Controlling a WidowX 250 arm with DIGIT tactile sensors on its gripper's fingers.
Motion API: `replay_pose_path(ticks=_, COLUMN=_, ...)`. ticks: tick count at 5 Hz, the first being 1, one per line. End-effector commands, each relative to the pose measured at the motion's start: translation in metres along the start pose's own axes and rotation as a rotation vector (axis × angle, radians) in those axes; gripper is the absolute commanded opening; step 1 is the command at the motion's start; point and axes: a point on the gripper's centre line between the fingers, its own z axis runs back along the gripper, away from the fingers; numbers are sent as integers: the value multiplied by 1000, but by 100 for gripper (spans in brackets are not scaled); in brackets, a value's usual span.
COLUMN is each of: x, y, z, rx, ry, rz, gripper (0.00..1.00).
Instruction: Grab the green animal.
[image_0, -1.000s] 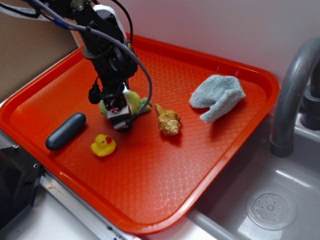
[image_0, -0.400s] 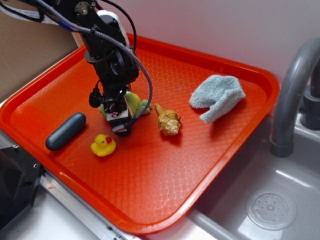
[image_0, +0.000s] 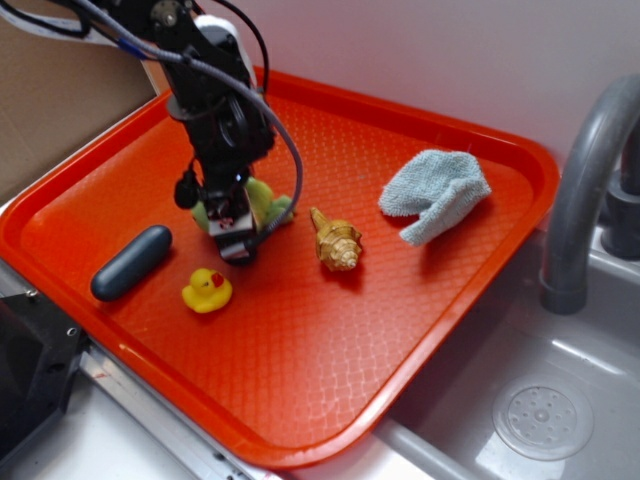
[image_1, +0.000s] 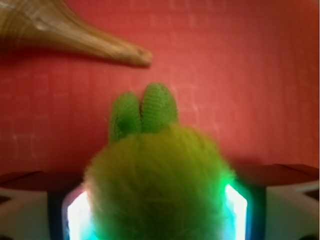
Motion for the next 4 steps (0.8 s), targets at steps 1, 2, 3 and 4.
replay_pose_path(ticks=1, x=-11, y=32, z=102, rx=99, ry=-60, rz=498, gripper=0)
replay_pose_path(ticks=2, x=-24, y=32, z=138, rx=43, ry=-71, rz=756, gripper=0)
replay_pose_path(ticks=3, x=-24, y=31, z=159, rx=46, ry=-120, rz=817, gripper=0)
replay_pose_path(ticks=4, x=-17, y=30, z=155, rx=66, ry=-117, rz=829, gripper=0)
